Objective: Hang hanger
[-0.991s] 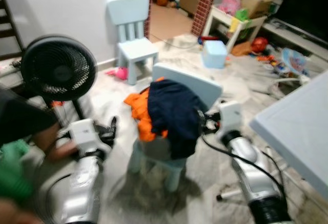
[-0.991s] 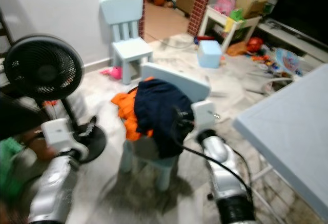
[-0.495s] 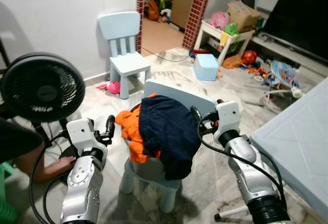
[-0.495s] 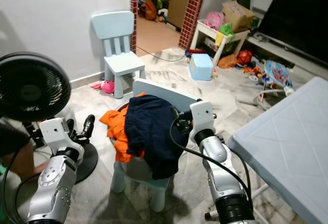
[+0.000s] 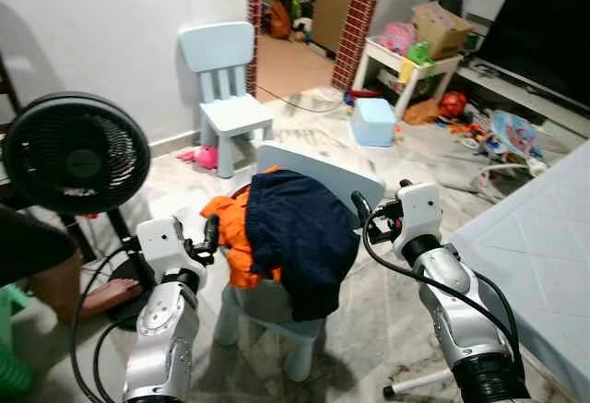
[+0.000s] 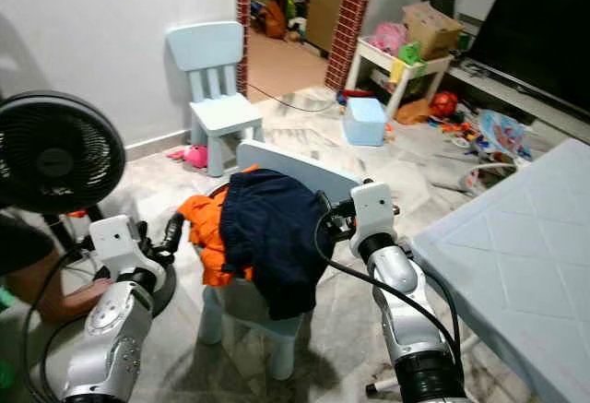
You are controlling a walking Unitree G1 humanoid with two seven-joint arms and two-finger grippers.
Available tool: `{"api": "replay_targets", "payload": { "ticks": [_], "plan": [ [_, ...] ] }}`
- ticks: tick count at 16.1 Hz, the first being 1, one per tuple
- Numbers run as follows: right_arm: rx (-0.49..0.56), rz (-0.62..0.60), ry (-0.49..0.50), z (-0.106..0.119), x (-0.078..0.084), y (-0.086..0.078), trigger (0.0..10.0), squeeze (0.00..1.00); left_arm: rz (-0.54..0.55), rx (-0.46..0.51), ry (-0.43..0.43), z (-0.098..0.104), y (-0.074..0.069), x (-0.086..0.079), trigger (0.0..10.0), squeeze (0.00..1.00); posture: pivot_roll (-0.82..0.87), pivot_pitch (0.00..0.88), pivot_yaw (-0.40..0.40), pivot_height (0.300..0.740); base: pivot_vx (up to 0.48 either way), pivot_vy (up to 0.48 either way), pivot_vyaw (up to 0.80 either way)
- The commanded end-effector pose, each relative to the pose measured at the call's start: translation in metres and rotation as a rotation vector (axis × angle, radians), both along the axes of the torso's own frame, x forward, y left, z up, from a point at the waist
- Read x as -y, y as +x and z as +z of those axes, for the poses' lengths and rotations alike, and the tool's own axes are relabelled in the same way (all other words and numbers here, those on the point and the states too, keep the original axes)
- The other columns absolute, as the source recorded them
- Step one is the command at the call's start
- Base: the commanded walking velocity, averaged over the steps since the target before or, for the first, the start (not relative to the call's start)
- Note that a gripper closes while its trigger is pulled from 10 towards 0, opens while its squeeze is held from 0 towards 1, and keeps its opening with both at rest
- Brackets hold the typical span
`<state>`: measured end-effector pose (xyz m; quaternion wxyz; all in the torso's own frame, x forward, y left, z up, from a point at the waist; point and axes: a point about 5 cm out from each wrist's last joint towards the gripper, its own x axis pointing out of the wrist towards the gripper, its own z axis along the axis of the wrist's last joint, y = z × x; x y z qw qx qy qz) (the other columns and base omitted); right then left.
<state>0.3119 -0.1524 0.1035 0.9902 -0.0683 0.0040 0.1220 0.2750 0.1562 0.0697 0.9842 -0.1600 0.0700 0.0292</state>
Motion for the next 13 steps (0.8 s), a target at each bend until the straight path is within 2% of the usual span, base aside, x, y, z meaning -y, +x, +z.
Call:
{"api": "replay_targets", "payload": {
  "ticks": [1, 7, 13],
  "plan": [
    [-0.004, -0.019, -0.013, 0.000, 0.006, 0.000, 10.0, 0.00, -0.003, -0.008, -0.024, 0.002, 0.001, 0.004, 10.0, 0.00, -0.04, 0.000, -0.122, 0.740, 0.000, 0.000, 0.00],
    [-0.003, -0.015, -0.017, 0.001, 0.005, 0.002, 10.0, 0.00, -0.024, -0.038, -0.026, -0.001, 0.001, 0.006, 10.0, 0.00, -0.04, 0.000, -0.125, 0.740, 0.000, 0.000, 0.00],
    [-0.004, -0.015, -0.022, 0.002, 0.007, 0.000, 10.0, 0.00, -0.100, -0.108, -0.130, -0.004, 0.006, 0.024, 10.0, 0.00, -0.05, 0.000, -0.130, 0.740, 0.000, 0.000, 0.00]
  ]
}}
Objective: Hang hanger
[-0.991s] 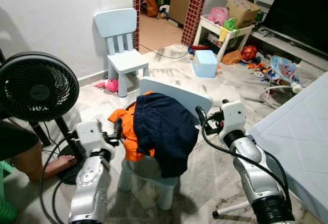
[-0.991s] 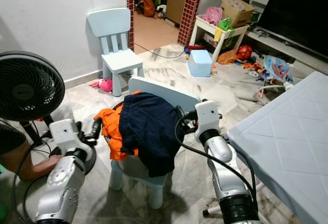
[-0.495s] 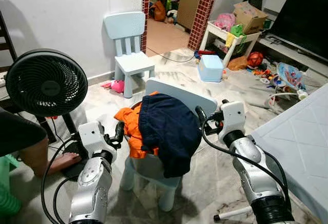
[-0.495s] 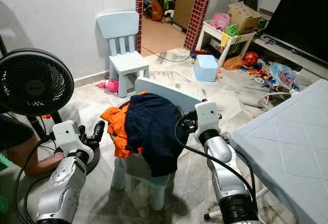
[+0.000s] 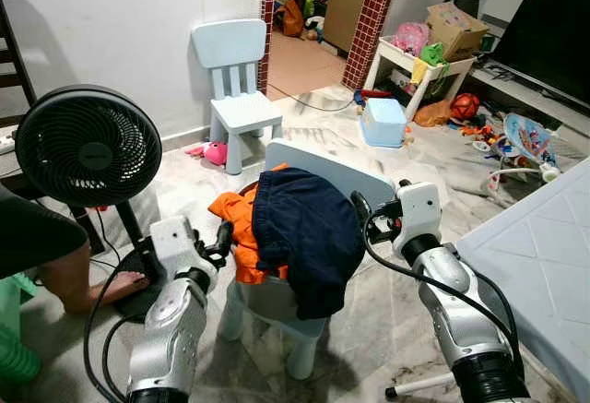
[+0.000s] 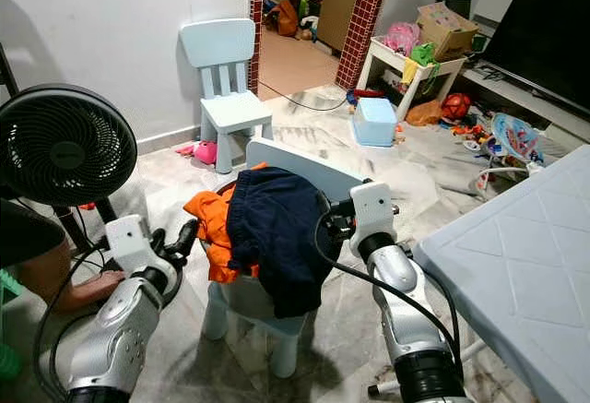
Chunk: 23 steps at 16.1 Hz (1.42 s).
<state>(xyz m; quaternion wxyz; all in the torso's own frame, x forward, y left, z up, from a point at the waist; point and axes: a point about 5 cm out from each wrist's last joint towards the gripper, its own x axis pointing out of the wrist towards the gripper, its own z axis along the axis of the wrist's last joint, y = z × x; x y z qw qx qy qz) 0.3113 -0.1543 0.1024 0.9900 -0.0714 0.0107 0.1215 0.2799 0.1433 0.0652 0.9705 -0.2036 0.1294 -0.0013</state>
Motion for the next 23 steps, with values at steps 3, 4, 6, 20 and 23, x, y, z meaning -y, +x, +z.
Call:
{"api": "replay_targets", "payload": {
  "ticks": [3, 4, 6, 20, 23],
  "plan": [
    [0.004, -0.026, -0.027, 0.004, 0.012, -0.006, 10.0, 0.00, -0.030, -0.052, -0.104, -0.003, 0.007, 0.019, 10.0, 0.00, -0.08, 0.000, -0.130, 0.740, 0.000, 0.000, 0.00],
    [0.000, -0.027, -0.032, 0.004, 0.014, -0.009, 10.0, 0.00, -0.028, -0.061, -0.127, -0.002, 0.009, 0.022, 10.0, 0.00, -0.09, 0.000, -0.133, 0.740, 0.000, 0.000, 0.00],
    [-0.018, -0.028, -0.046, 0.002, 0.019, -0.018, 10.0, 0.00, 0.003, -0.086, -0.194, -0.003, 0.016, 0.027, 10.0, 0.00, -0.10, 0.000, -0.139, 0.740, 0.000, 0.000, 0.00],
    [-0.281, 0.169, -0.082, -0.013, 0.029, -0.074, 10.0, 0.00, 0.167, -0.181, -0.413, -0.016, 0.024, 0.035, 10.0, 0.00, -0.16, 0.019, -0.205, 0.740, 0.000, 0.000, 0.00],
    [-0.267, 0.154, -0.086, -0.005, 0.031, -0.071, 10.0, 0.00, 0.159, -0.182, -0.428, -0.015, 0.034, 0.036, 10.0, 0.00, -0.17, 0.020, -0.203, 0.740, 0.000, 0.000, 0.00]
  ]
}}
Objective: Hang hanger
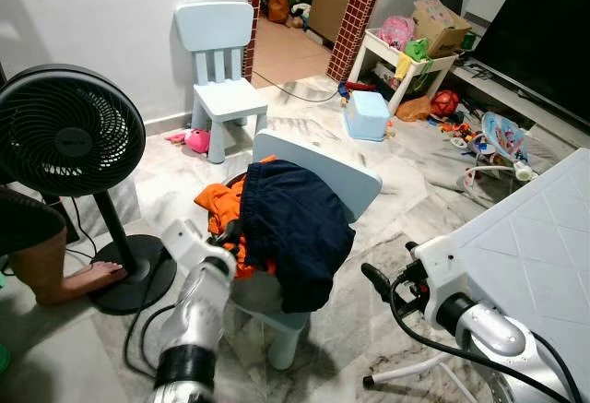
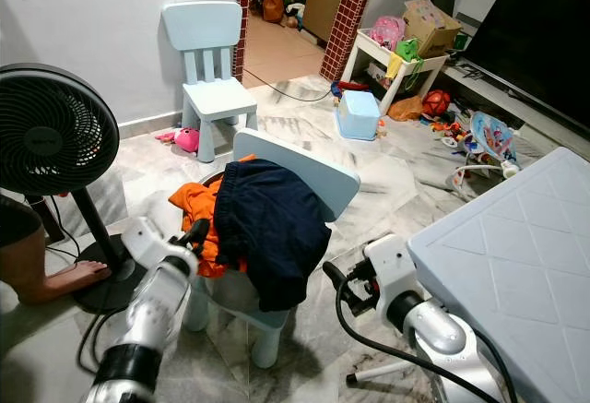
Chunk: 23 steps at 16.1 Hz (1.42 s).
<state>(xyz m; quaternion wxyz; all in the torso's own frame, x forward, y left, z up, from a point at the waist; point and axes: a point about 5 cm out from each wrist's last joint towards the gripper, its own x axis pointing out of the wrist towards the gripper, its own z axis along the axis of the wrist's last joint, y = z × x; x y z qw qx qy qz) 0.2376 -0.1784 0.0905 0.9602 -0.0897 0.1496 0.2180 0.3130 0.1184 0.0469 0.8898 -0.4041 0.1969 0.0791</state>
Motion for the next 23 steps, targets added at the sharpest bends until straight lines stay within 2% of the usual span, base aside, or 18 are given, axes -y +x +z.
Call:
{"api": "replay_targets", "payload": {
  "ticks": [1, 4, 5, 7, 12, 17, 19, 20, 22, 23],
  "plan": [
    [0.033, -0.030, -0.016, 0.011, 0.007, 0.004, 10.0, 0.00, -0.049, -0.002, -0.027, 0.002, 0.006, 0.014, 10.0, 0.00, -0.18, 0.018, -0.201, 0.740, 0.000, 0.000, 0.00],
    [0.031, -0.026, -0.012, 0.014, 0.005, 0.001, 10.0, 0.00, -0.068, 0.005, -0.047, 0.005, 0.016, 0.015, 10.0, 0.00, -0.18, 0.018, -0.201, 0.740, 0.000, 0.000, 0.00],
    [0.004, 0.015, -0.002, 0.014, 0.002, -0.004, 10.0, 0.00, -0.066, -0.013, -0.066, 0.004, 0.019, 0.015, 10.0, 0.00, -0.20, 0.015, -0.193, 0.740, 0.000, 0.000, 0.00],
    [-0.018, 0.057, -0.016, 0.012, 0.001, -0.010, 10.0, 0.00, -0.069, -0.045, -0.087, -0.002, 0.018, 0.019, 10.0, 0.00, -0.21, 0.012, -0.195, 0.740, 0.000, 0.000, 0.00],
    [0.007, 0.051, -0.024, 0.019, 0.002, -0.005, 10.0, 0.00, -0.116, -0.101, -0.160, -0.013, 0.016, 0.027, 10.0, 0.00, -0.23, 0.007, -0.195, 0.740, 0.000, 0.000, 0.00],
    [0.012, 0.068, -0.030, 0.019, -0.001, -0.005, 10.0, 0.00, -0.153, -0.177, -0.177, -0.024, 0.007, 0.037, 10.0, 0.00, -0.23, 0.001, -0.189, 0.740, 0.000, 0.000, 0.00],
    [0.014, 0.076, -0.033, 0.019, -0.003, -0.006, 10.0, 0.00, -0.165, -0.207, -0.184, -0.032, 0.002, 0.038, 7.8, 0.00, -0.24, 0.001, -0.189, 0.740, 0.000, 0.000, 0.00],
    [0.014, 0.079, -0.034, 0.019, -0.004, -0.006, 10.0, 0.00, -0.164, -0.218, -0.190, -0.034, 0.000, 0.039, 4.1, 0.00, -0.24, 0.003, -0.188, 0.740, 0.000, 0.000, 0.00],
    [0.016, 0.082, -0.036, 0.019, -0.004, -0.006, 10.0, 0.00, -0.154, -0.230, -0.200, -0.036, -0.001, 0.037, 0.0, 0.00, -0.24, 0.001, -0.185, 0.740, 0.000, 0.000, 0.00],
    [0.020, 0.082, -0.037, 0.019, -0.006, -0.005, 10.0, 0.00, -0.129, -0.236, -0.202, -0.037, -0.001, 0.033, 0.0, 0.00, -0.24, 0.000, -0.181, 0.740, 0.000, 0.000, 0.00]
  ]
}}
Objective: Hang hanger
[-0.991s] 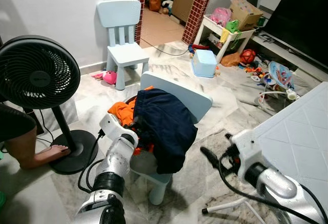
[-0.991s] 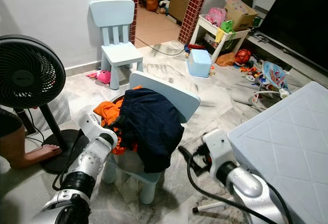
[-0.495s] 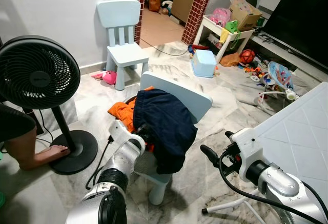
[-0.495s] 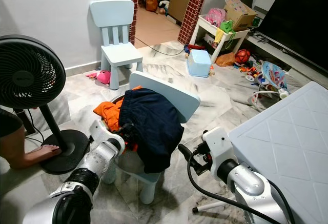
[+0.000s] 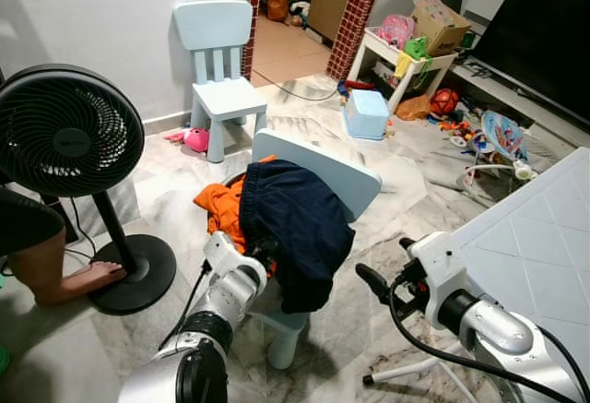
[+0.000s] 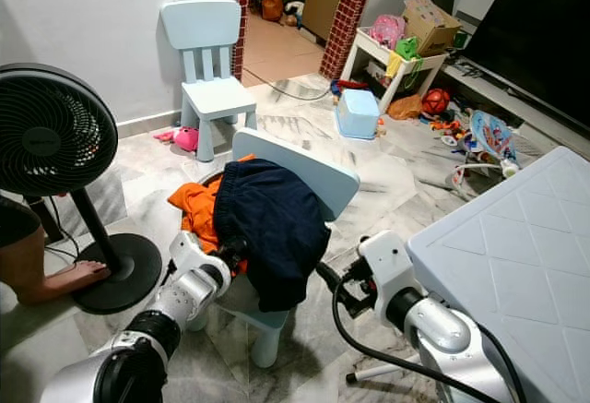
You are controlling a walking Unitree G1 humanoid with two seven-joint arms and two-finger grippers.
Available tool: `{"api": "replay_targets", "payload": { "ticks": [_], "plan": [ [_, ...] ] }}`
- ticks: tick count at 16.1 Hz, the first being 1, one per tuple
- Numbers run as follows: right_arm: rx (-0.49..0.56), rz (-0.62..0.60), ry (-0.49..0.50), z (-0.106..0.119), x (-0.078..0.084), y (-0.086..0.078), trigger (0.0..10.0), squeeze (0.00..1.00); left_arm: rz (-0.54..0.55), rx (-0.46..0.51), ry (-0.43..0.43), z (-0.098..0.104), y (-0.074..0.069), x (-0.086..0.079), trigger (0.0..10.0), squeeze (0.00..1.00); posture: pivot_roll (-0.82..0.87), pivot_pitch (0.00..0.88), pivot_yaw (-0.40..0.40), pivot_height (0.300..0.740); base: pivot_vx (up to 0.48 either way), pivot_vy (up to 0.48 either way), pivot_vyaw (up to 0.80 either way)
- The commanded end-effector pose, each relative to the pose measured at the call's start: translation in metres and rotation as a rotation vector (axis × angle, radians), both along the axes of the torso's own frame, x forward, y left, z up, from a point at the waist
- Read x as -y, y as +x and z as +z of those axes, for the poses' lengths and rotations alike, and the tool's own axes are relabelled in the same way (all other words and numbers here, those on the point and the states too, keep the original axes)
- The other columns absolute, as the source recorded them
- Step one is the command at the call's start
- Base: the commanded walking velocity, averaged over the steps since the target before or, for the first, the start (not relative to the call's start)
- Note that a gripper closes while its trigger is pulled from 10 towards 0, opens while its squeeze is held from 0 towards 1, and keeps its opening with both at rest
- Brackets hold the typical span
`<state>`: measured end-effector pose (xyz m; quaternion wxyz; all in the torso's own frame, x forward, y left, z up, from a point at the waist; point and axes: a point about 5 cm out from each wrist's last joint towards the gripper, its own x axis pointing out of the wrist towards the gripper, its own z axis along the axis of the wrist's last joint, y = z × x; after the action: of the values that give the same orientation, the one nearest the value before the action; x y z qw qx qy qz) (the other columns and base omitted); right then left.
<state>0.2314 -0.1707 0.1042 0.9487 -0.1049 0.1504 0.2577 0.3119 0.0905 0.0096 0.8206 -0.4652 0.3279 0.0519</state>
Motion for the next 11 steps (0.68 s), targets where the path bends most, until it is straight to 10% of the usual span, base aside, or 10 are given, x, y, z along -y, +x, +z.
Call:
{"api": "replay_targets", "payload": {
  "ticks": [1, 11],
  "plan": [
    [0.032, -0.004, -0.017, 0.006, 0.001, 0.001, 10.0, 0.00, 0.016, -0.009, -0.005, 0.001, 0.001, -0.001, 0.0, 0.00, -0.24, 0.000, -0.180, 0.740, 0.000, 0.000, 0.00],
    [0.069, -0.019, -0.023, 0.006, -0.004, 0.005, 10.0, 0.00, 0.049, 0.018, 0.065, 0.005, 0.009, -0.025, 0.0, 0.00, -0.25, 0.000, -0.176, 0.740, 0.000, 0.000, 0.00]
  ]
}}
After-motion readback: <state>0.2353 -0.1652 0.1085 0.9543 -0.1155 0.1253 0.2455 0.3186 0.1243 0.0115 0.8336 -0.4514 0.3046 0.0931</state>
